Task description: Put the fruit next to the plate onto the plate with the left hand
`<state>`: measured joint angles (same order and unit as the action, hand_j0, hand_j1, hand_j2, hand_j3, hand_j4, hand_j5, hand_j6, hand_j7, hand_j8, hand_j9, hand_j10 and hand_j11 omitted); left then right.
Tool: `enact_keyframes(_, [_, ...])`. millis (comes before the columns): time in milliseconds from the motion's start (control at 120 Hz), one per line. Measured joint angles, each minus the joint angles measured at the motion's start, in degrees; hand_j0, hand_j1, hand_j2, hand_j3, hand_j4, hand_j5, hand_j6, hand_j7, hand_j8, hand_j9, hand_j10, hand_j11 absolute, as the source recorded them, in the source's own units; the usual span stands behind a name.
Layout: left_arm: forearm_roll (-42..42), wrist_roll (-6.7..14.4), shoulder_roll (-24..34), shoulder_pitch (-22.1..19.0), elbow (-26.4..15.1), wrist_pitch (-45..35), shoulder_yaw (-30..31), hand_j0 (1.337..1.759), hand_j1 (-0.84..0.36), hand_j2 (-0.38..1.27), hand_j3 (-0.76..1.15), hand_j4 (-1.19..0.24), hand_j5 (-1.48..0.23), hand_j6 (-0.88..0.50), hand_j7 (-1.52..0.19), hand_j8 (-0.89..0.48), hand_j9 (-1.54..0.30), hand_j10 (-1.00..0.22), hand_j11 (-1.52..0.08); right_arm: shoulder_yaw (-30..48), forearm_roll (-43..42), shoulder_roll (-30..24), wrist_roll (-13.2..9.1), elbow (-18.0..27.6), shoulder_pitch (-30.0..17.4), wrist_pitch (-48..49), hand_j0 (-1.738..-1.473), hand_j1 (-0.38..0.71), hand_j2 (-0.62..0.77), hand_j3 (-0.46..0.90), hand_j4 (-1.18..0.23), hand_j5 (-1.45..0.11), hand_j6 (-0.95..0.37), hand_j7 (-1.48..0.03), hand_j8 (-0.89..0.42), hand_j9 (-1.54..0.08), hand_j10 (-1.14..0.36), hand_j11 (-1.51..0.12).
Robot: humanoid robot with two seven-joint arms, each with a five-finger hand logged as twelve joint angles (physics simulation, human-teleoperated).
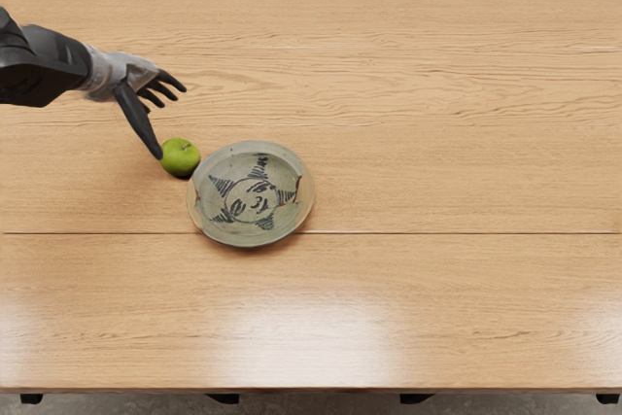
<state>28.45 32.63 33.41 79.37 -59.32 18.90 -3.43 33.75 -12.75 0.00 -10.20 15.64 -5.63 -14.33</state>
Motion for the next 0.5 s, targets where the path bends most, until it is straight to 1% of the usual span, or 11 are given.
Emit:
enact_keyframes(75, [0.0, -2.0, -0.8, -1.1, 0.2, -1.8, 0.1, 1.658, 0.18, 0.03, 0.0, -0.14, -0.18, -0.14, -0.18, -0.14, -0.18, -0.14, -0.18, 0.0, 0.0, 0.0, 0.0, 0.0, 0.0, 0.0, -1.658, -0.35, 0.0, 0.0, 0.0, 0.0, 0.0, 0.0, 0.0, 0.0, 0.0, 0.0])
enact_keyframes(167, [0.0, -5.9, -1.7, -2.6, 0.5, -4.5, 0.1, 1.658, 0.18, 0.03, 0.0, -0.14, -0.18, -0.15, -0.18, -0.14, -0.18, -0.14, -0.18, 0.0, 0.0, 0.0, 0.0, 0.0, 0.0, 0.0, -1.658, -0.35, 0.0, 0.0, 0.0, 0.0, 0.0, 0.0, 0.0, 0.0, 0.0, 0.0])
enact_keyframes(225, [0.0, -7.6, -1.9, -3.1, 0.8, -5.6, 0.2, 1.658, 0.18, 0.03, 0.0, -0.15, -0.19, -0.15, -0.19, -0.15, -0.19, -0.14, -0.19, 0.0, 0.0, 0.0, 0.0, 0.0, 0.0, 0.0, -1.658, -0.35, 0.0, 0.0, 0.0, 0.0, 0.0, 0.0, 0.0, 0.0, 0.0, 0.0])
enact_keyframes(317, [0.0, -9.4, -2.1, -3.6, 1.2, -6.5, 0.9, 1.658, 0.18, 0.03, 0.0, -0.15, -0.19, -0.15, -0.19, -0.15, -0.19, -0.15, -0.19, 0.0, 0.0, 0.0, 0.0, 0.0, 0.0, 0.0, -1.658, -0.35, 0.0, 0.0, 0.0, 0.0, 0.0, 0.0, 0.0, 0.0, 0.0, 0.0])
enact_keyframes(367, [0.0, -10.5, -2.2, -4.6, 1.9, -7.0, 1.7, 1.658, 0.18, 0.03, 0.0, -0.15, -0.19, -0.15, -0.19, -0.15, -0.19, -0.15, -0.19, 0.0, 0.0, 0.0, 0.0, 0.0, 0.0, 0.0, -1.658, -0.35, 0.0, 0.0, 0.0, 0.0, 0.0, 0.0, 0.0, 0.0, 0.0, 0.0])
enact_keyframes(500, [0.0, -12.4, -2.3, -5.6, 3.8, -7.5, 3.5, 1.658, 0.18, 0.03, 0.0, -0.15, -0.19, -0.15, -0.19, -0.15, -0.19, -0.15, -0.19, 0.0, 0.0, 0.0, 0.0, 0.0, 0.0, 0.0, -1.658, -0.35, 0.0, 0.0, 0.0, 0.0, 0.0, 0.0, 0.0, 0.0, 0.0, 0.0])
